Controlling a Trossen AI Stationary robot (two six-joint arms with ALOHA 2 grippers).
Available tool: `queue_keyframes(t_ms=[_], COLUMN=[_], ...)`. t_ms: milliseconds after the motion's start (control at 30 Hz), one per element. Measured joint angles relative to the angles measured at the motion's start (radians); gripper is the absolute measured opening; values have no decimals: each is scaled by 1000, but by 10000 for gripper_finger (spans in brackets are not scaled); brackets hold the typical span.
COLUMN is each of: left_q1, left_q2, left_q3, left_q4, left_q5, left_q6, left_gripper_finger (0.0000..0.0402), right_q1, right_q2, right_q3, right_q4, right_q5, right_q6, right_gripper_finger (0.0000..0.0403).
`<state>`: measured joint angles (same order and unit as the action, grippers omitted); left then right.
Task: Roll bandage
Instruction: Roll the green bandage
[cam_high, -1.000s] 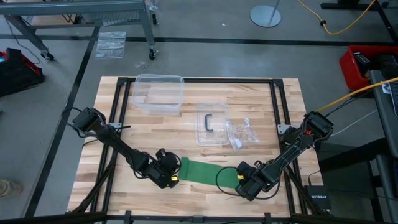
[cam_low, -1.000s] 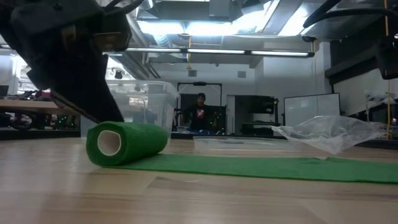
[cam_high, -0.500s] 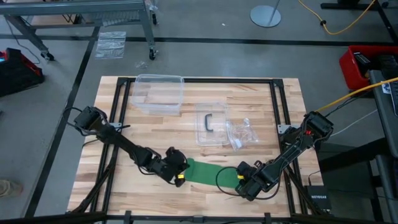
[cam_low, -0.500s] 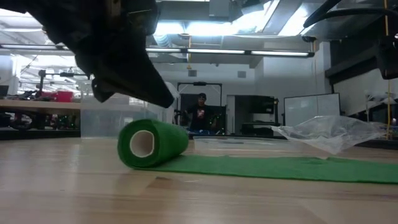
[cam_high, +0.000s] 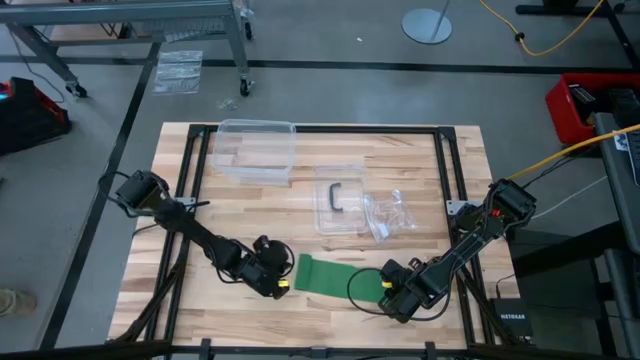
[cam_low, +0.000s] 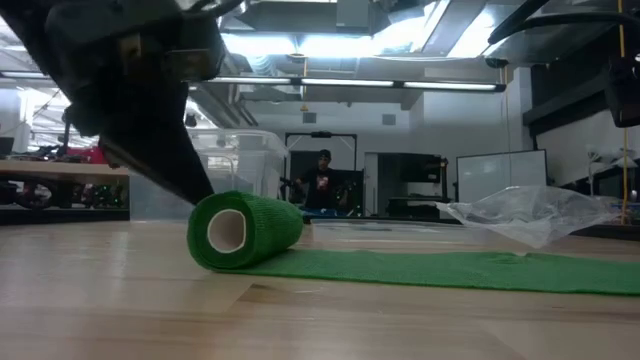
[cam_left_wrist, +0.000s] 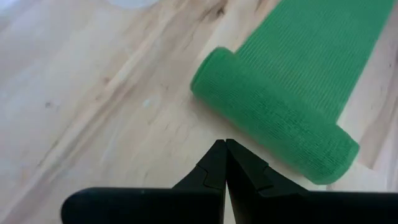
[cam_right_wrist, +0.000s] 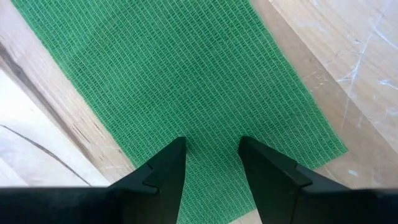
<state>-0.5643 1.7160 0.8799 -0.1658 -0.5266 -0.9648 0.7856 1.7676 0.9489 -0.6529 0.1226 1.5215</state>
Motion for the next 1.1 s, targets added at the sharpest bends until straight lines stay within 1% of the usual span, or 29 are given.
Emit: queue_keyframes(t_ms=[133,267,500,733,933,1100], left_q1=[0,3,28,63,59,40], left_q2=[46,81,91,91,88,88], left_q3=[0,0,0,1,1,1], left_q4=[38,134,275,381,373,288], left_q5=[10,13,20,54,57,76], left_q6=[-4,7,68,158,179,122], left_gripper_finger=[0,0,0,0,0,0], right_q1=[0,0,0,0,0,0], right_q2=[0,0,0,0,0,1], right_q3=[0,0,14,20,21,21], right_q4=[0,1,-5,-9,-14,-28], right_q5=[1,9,16,17,16,0], right_q6=[0,0,0,0,0,17], right_gripper_finger=[165,165,165,165,165,165])
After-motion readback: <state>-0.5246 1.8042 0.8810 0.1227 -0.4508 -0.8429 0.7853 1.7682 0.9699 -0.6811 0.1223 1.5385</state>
